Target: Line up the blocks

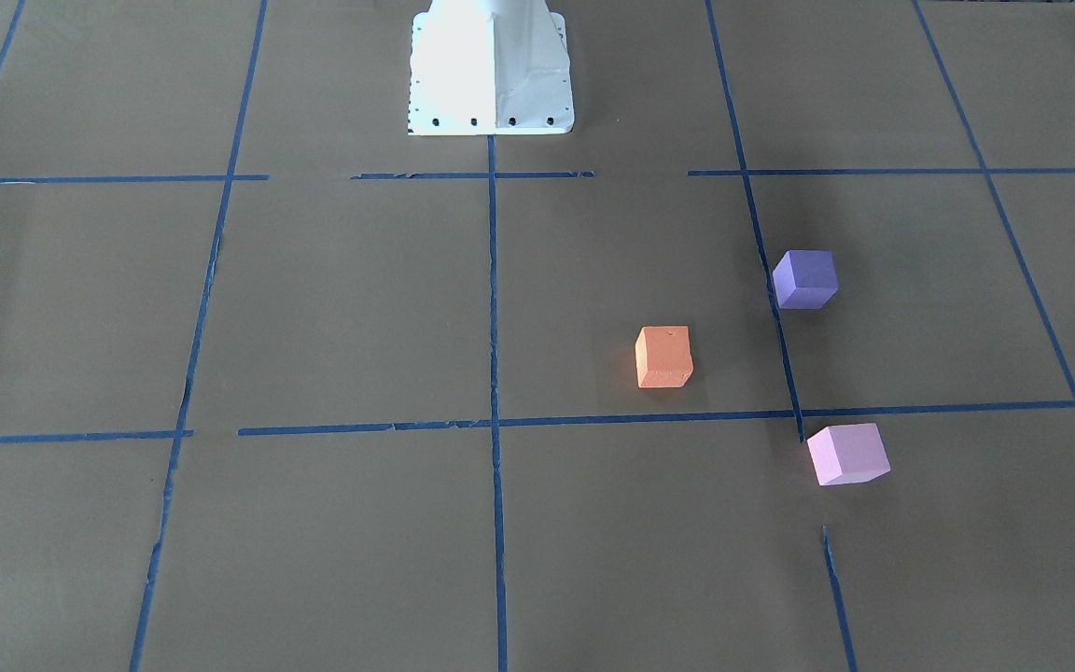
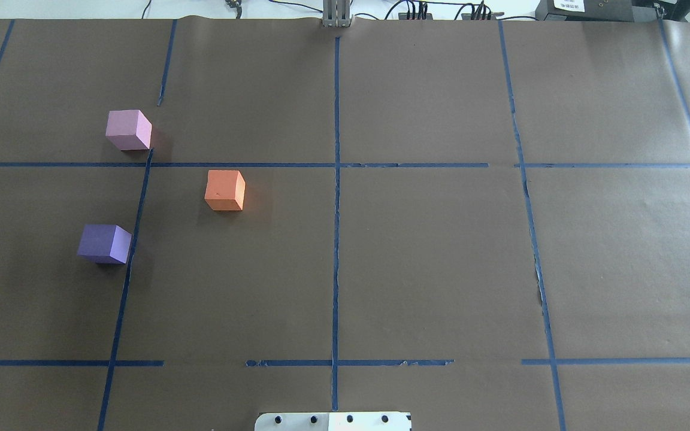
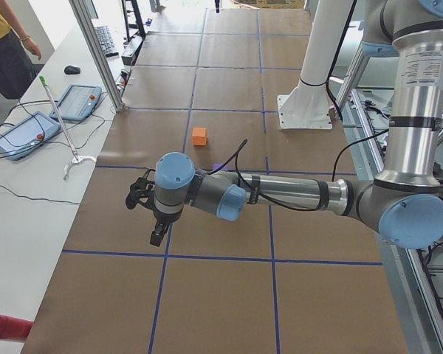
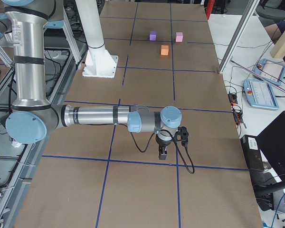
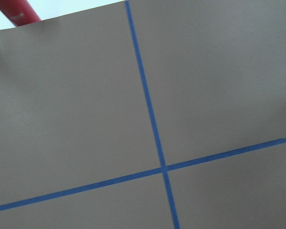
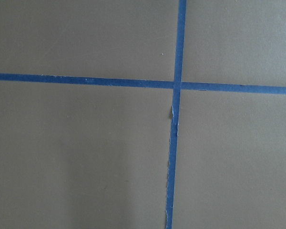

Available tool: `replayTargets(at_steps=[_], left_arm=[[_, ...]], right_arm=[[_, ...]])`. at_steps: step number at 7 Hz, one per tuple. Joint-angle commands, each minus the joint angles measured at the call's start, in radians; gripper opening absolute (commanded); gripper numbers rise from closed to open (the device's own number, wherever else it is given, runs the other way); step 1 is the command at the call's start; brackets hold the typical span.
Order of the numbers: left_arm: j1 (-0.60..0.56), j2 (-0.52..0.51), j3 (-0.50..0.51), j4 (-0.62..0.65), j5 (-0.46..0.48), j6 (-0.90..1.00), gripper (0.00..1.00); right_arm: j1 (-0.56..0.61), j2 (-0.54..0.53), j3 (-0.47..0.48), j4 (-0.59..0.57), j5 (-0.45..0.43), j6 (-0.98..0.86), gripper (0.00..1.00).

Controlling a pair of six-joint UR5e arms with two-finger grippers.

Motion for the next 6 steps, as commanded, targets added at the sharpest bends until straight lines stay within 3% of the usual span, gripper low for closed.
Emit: replayTargets(at_steps=[1,2,3,5,6], left_arm=[[0.210,-0.034,-0.060,-0.113,0.011,-0.291,1.00],[0.307,-0.093,-0.097,-0.112,0.021,-0.397,1.00],[0.404,-0.180,-0.108,-0.096,0.099,-0.503,1.00],[0.620,-0.427,-0.102,0.168,0.248,-0.666,1.00],[0.727,-0.492,-0.093,0.198,0.294,-0.775,1.00]], right_arm=[[0.000,0.000,0.000,0.001,0.000,0.000,1.00],[0.000,0.000,0.000,0.001,0.000,0.000,1.00],[0.000,0.000,0.000,0.001,0.000,0.000,1.00],[0.000,0.000,0.000,0.001,0.000,0.000,1.00],[0.000,0.000,0.000,0.001,0.000,0.000,1.00]])
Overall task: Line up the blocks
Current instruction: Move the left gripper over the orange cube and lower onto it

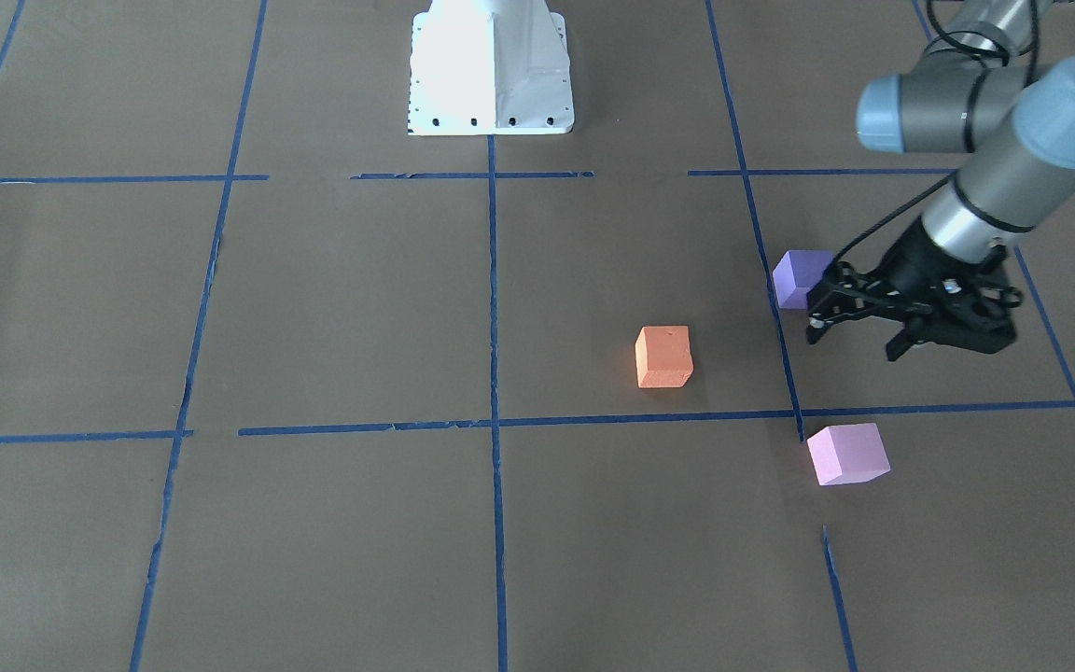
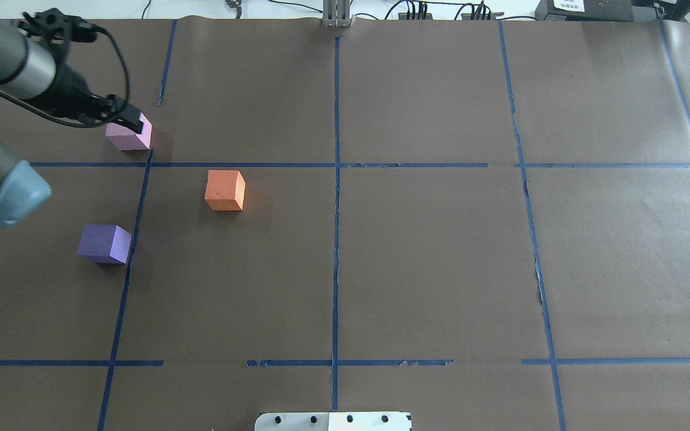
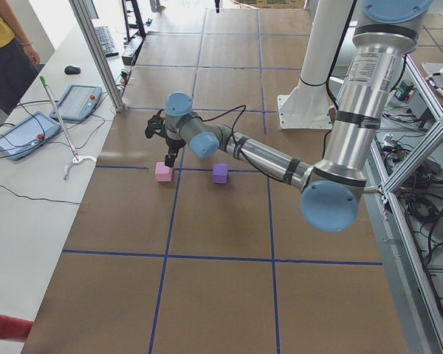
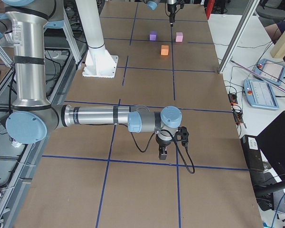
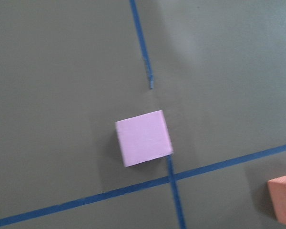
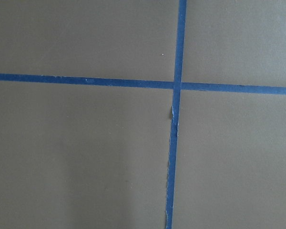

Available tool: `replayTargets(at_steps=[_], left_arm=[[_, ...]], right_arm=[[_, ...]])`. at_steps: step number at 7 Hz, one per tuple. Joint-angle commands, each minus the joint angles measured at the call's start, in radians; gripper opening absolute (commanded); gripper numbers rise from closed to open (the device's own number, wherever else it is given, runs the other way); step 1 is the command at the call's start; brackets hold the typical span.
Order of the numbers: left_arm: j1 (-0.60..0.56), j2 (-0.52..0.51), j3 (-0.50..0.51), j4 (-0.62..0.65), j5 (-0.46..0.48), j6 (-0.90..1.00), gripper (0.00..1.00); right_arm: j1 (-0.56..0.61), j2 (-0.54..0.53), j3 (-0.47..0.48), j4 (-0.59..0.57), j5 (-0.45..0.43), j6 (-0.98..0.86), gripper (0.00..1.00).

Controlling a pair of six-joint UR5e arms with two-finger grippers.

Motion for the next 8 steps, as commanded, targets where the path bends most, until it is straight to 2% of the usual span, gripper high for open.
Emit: replayTargets(at_steps=[1,8], left_arm=[[0.186,-0.146,0.041,0.079,0.108,-0.263,1.00],[0.211,-0.140,0.143,0.043,0.148,-0.303,0.99]], right_arm=[[0.000,0.000,0.000,-0.002,0.000,0.000,1.00],[0.000,0.000,0.000,0.000,0.000,0.000,1.00]])
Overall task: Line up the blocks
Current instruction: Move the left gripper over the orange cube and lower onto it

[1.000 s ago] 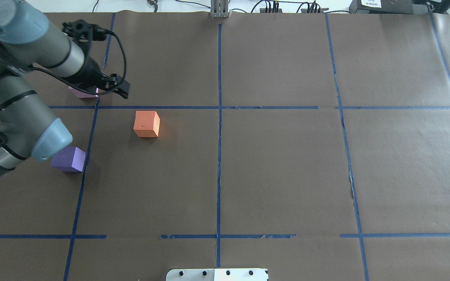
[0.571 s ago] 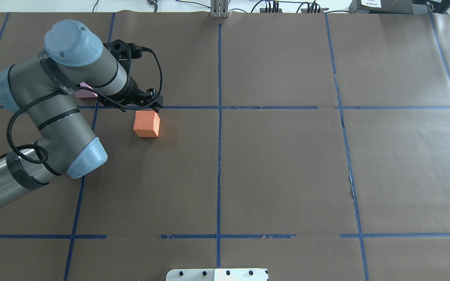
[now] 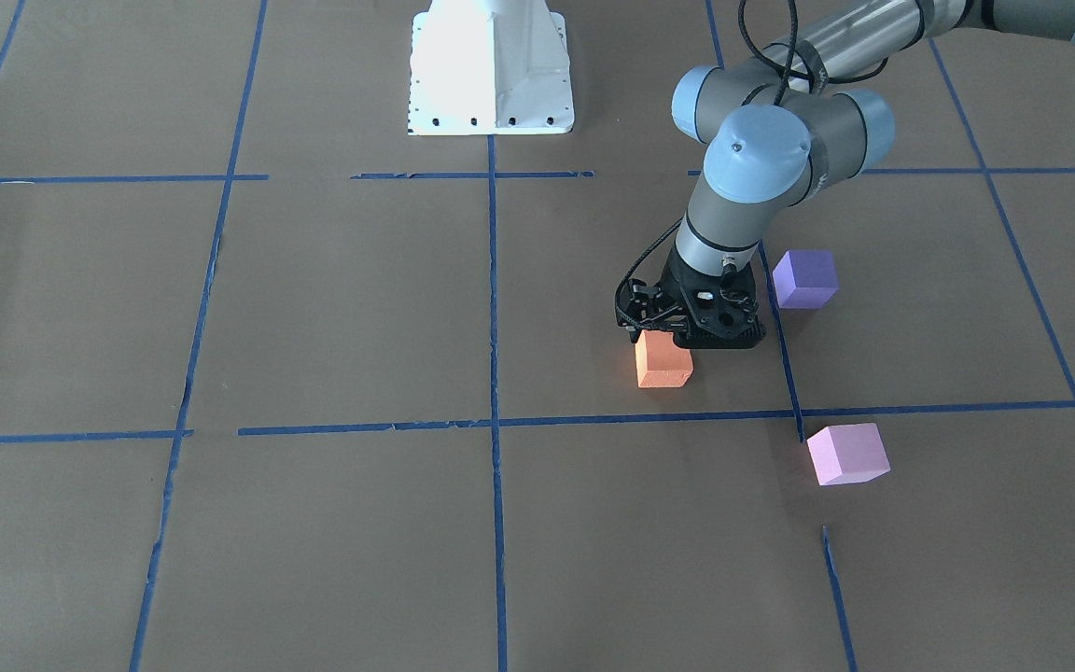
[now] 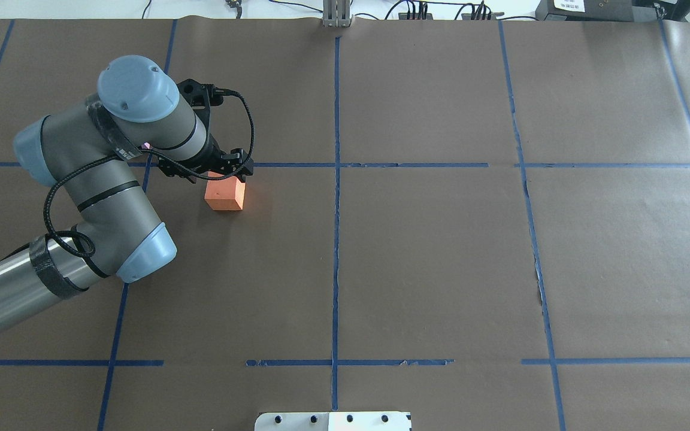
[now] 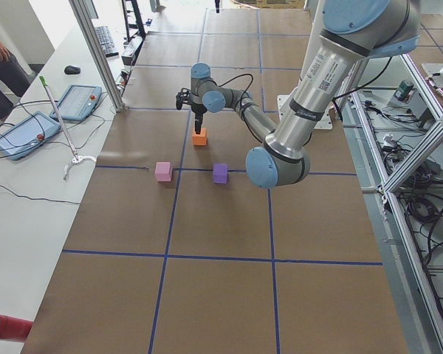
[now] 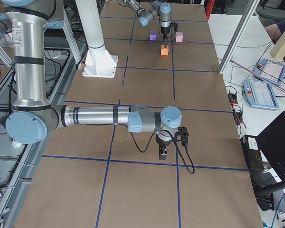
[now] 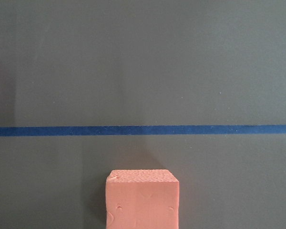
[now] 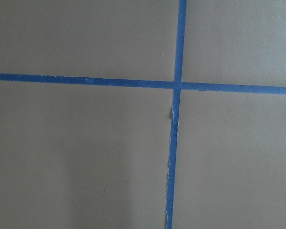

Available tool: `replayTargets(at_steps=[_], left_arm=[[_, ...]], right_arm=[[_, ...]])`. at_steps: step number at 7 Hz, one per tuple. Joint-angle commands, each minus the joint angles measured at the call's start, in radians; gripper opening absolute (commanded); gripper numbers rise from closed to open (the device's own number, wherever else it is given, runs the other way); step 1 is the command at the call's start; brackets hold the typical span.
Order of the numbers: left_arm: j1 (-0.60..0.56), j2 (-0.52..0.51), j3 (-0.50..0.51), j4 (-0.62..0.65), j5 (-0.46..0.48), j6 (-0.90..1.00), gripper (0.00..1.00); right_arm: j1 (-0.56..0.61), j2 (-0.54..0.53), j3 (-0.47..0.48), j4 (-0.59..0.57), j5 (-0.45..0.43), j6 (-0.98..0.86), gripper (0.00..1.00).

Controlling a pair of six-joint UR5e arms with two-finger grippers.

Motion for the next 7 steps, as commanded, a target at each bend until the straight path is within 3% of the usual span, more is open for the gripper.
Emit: replayTargets(at_steps=[1,4,6,7], left_arm=[[0.004,-0.005,0.052,-0.062,-0.002,-0.004,0.98],[0.018,-0.006,0.109,-0.104,0.000,-0.024,0.98],[0.042,-0.005,0.155,-0.175,0.000,-0.027,0.92],[0.048,-0.005,0.153,-0.182,-0.002,-0.030,0.68]], right_arm=[[0.000,0.000,0.000,0.000,0.000,0.000,1.00],[0.000,0.000,0.000,0.000,0.000,0.000,1.00],[0.000,0.000,0.000,0.000,0.000,0.000,1.00],[0.000,0.000,0.000,0.000,0.000,0.000,1.00]])
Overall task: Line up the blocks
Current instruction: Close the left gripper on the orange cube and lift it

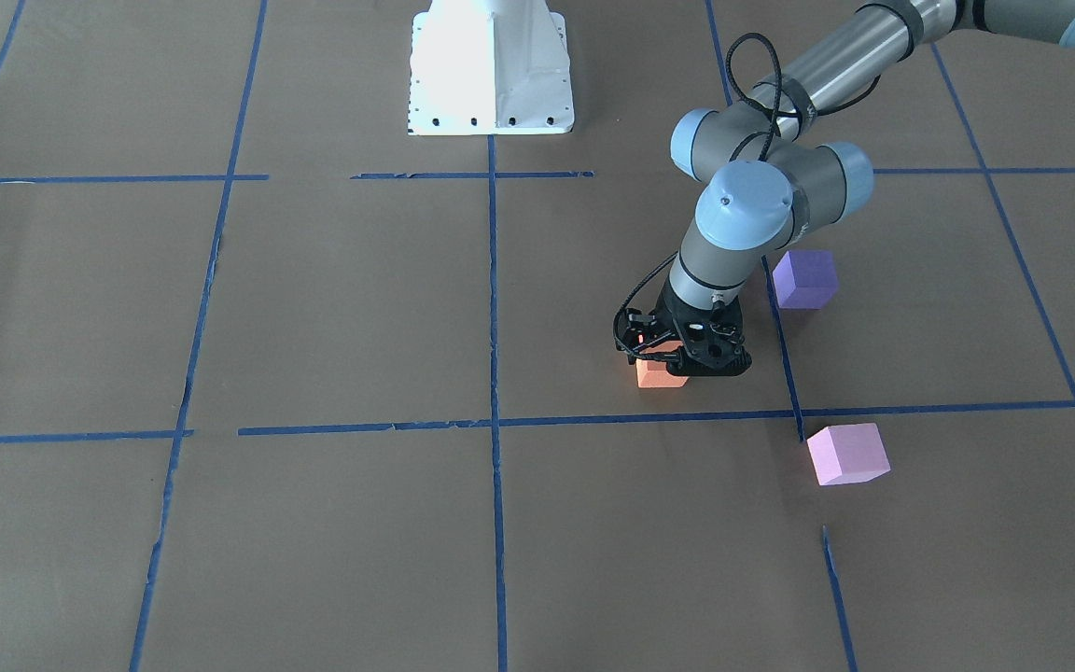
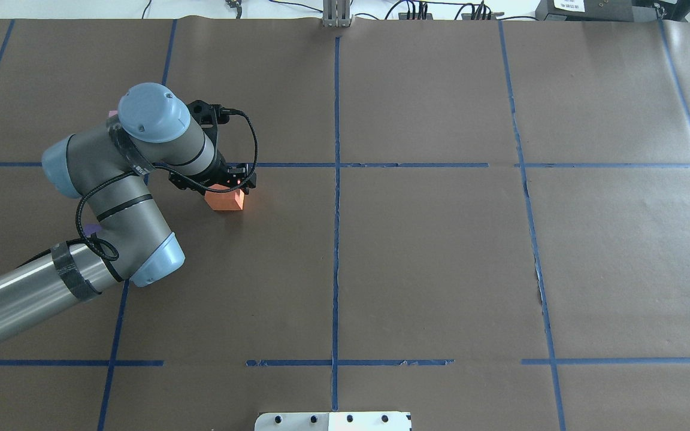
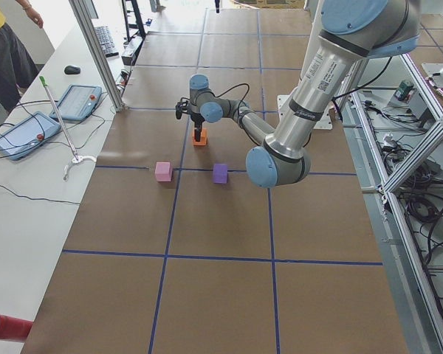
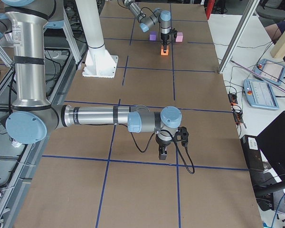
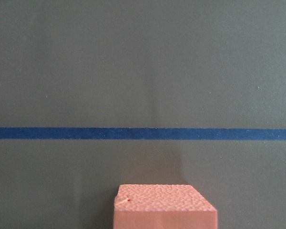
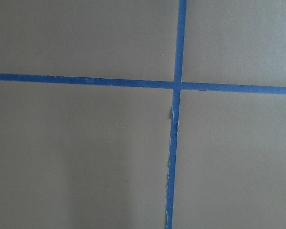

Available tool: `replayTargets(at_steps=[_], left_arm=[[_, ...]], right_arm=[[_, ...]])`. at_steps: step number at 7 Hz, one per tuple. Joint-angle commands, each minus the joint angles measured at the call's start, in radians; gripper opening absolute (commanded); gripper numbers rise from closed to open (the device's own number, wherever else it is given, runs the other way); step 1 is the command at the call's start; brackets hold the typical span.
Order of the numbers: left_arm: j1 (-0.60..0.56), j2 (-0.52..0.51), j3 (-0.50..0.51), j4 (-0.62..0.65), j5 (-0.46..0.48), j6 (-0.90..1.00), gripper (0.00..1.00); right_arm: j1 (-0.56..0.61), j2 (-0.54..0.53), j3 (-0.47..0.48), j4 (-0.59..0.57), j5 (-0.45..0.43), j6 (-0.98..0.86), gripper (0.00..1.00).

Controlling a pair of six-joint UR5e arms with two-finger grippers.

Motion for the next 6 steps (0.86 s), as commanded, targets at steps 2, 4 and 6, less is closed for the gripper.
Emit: replayTargets(at_steps=[2,4,6], left_arm=[[0.009,0.007,-0.009,-0.021,-0.001,-0.001,0.07],[-0.108,0.016,-0.200,0.116,-0.070,0.015,0.05],[-0.182,0.135,-0.267,0.162,-0.078,0.180,0.10]], right_arm=[[0.000,0.000,0.000,0.000,0.000,0.000,1.00],[0.000,0.000,0.000,-0.001,0.000,0.000,1.00],[0.000,0.000,0.000,0.000,0.000,0.000,1.00]])
